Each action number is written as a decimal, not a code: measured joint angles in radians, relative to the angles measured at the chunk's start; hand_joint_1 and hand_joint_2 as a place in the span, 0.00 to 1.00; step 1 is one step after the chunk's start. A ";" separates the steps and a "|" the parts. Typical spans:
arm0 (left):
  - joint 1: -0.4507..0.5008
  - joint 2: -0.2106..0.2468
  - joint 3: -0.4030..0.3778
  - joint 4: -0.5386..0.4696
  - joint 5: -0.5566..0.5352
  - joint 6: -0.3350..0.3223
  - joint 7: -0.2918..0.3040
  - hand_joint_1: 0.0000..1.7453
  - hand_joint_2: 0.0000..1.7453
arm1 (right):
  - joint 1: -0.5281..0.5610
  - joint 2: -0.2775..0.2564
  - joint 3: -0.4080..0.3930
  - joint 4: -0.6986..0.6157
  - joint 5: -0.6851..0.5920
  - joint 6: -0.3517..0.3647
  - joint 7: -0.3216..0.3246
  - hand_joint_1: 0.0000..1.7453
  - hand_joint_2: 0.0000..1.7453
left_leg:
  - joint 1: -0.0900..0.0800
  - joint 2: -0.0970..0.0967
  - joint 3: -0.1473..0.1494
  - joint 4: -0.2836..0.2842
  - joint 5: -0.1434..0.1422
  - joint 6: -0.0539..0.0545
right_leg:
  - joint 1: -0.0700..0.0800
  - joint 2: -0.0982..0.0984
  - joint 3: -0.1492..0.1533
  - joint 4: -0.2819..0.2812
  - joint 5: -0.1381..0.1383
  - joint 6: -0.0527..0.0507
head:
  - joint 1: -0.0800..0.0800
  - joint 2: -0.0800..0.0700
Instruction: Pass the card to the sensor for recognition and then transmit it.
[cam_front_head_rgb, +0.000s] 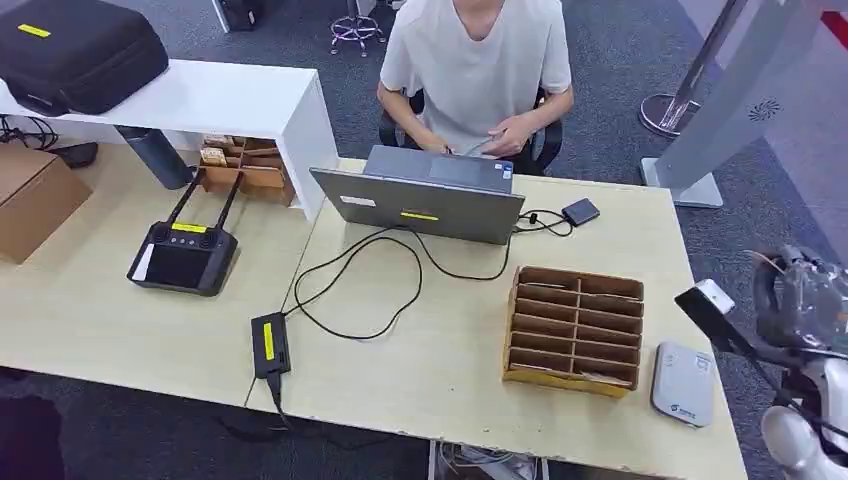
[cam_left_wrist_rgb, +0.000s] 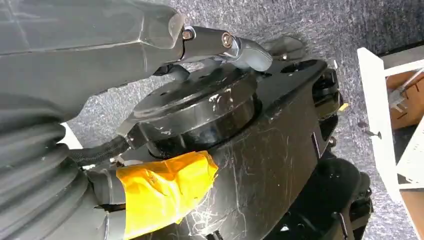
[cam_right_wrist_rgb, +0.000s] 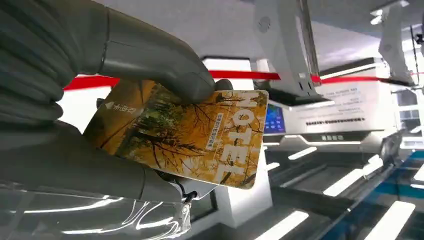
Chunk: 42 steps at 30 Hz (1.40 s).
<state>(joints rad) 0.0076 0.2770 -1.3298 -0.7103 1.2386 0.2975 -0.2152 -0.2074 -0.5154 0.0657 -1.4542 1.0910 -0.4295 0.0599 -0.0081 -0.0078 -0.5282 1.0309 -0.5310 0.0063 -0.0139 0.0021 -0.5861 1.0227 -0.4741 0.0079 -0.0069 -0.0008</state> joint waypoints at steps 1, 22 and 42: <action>0.000 0.000 -0.002 0.004 -0.001 -0.004 0.000 0.00 1.00 | -0.023 -0.011 0.010 0.008 0.002 0.006 -0.001 1.00 1.00 | 0.000 0.000 0.000 0.000 0.000 0.000 | 0.000 0.000 0.000 0.000 0.000 0.000 | -0.001 0.000; -0.038 -0.009 -0.044 0.100 -0.067 -0.122 0.006 0.00 1.00 | -0.641 -0.064 0.390 0.422 0.097 0.145 -0.018 1.00 1.00 | 0.000 -0.001 -0.001 0.000 0.001 0.000 | 0.000 -0.001 0.000 0.001 0.000 0.000 | 0.000 0.000; -0.079 -0.053 -0.043 0.147 -0.147 -0.183 0.065 0.00 1.00 | -0.784 0.059 0.599 0.552 0.084 0.145 0.001 0.00 1.00 | 0.000 -0.002 -0.001 0.000 0.001 0.000 | -0.001 -0.001 -0.001 0.001 0.001 0.001 | -0.001 0.000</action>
<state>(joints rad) -0.0713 0.2239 -1.3733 -0.5634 1.0921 0.1144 -0.1498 -0.9912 -0.4566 0.6649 -0.9022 1.1753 -0.2846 0.0607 -0.0084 -0.0102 -0.5291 1.0312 -0.5301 0.0061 -0.0145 0.0010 -0.5868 1.0237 -0.4734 0.0085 -0.0080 -0.0008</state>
